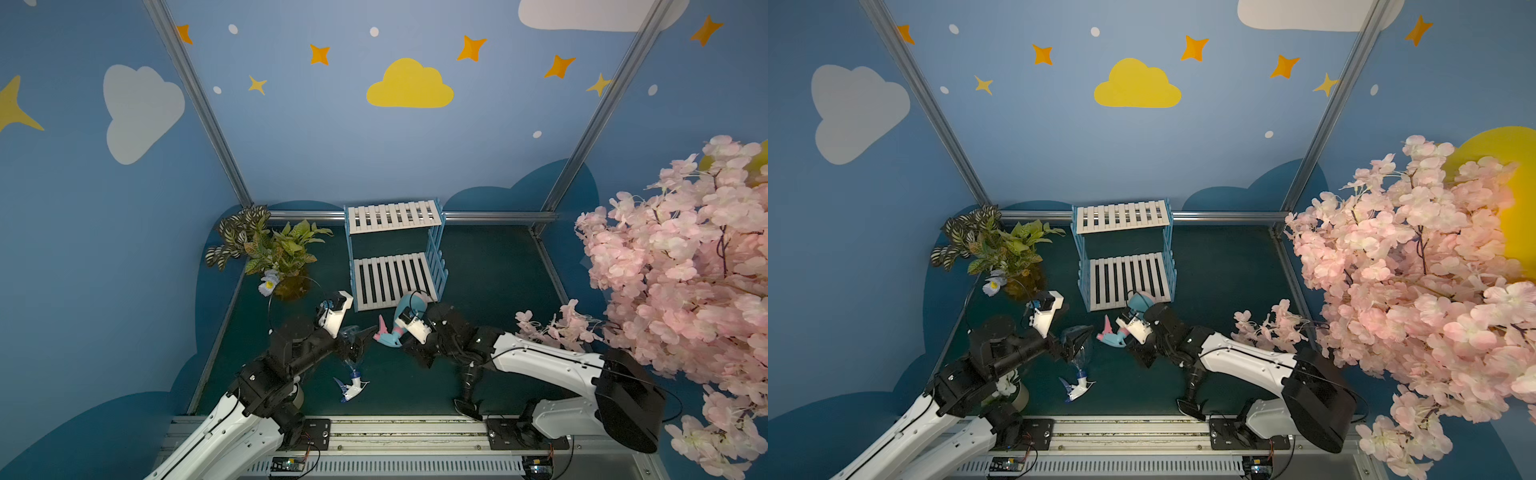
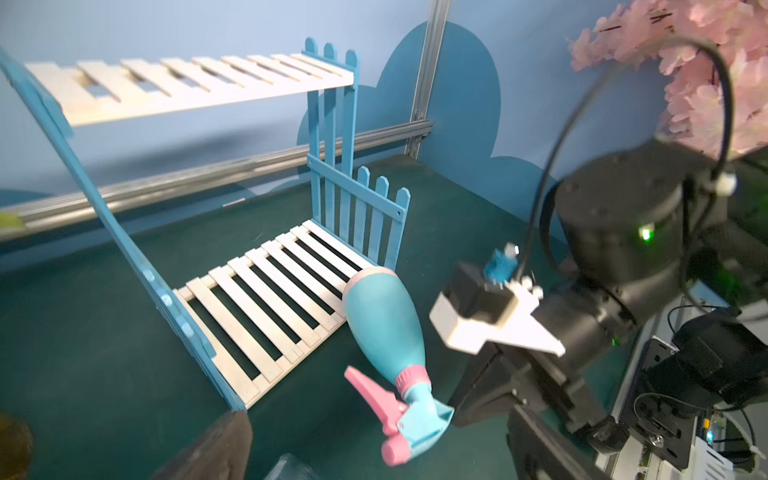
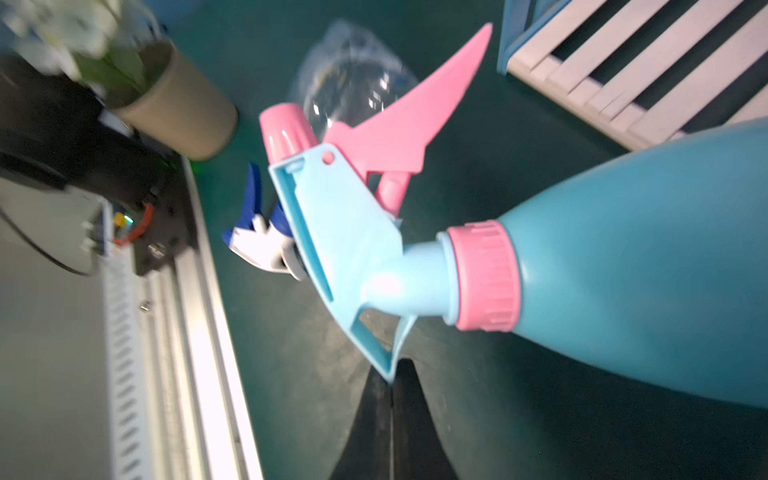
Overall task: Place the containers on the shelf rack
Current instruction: 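Pick up a container from the center of the board.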
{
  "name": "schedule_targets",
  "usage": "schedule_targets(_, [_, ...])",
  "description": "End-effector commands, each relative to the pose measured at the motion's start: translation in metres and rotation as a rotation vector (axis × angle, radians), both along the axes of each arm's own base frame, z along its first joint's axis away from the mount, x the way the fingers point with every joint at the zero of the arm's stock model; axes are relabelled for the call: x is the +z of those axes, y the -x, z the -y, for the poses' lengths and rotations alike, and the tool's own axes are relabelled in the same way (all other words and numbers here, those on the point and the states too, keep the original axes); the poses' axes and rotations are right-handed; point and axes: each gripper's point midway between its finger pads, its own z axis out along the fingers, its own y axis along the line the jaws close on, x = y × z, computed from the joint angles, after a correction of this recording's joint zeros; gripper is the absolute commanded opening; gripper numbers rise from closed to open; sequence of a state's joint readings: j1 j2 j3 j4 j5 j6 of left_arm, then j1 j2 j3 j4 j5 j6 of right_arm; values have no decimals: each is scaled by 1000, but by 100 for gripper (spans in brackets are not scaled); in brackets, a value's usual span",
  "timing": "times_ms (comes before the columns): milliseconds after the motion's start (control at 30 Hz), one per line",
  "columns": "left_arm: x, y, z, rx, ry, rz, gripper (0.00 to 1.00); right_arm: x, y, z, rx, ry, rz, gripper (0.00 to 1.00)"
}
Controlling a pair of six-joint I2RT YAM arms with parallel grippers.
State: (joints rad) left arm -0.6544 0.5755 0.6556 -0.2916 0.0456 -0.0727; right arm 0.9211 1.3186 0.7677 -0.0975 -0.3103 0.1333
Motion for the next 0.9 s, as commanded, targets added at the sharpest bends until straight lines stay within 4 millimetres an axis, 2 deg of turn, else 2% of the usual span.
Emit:
schedule_targets(0, [3,1,5,-46,-38,20,100,25,-6,13,-98,-61,-223,0])
schedule_targets(100, [17,-12,9,1,92,-18,100,45,-26,15,-186,-142,-319,0])
schedule_targets(267, [34,-35,20,15,399,-105,100,87,-66,5,-290,-357,-417,0])
schedule_targets(367, [32,-54,19,83,542,-205,100,105,-81,1,-331,-445,-456,0])
schedule_targets(467, [25,-71,23,147,643,-315,100,109,-89,-1,-382,-464,-468,0])
schedule_targets(567, [22,-83,32,192,666,-405,95,103,-94,1,-474,-410,-429,0])
schedule_targets(800, [-2,-103,51,333,519,-535,94,97,-98,-3,-592,-359,-289,0])
schedule_targets(867, [-6,-106,53,356,468,-542,98,99,-96,-6,-602,-354,-265,0])
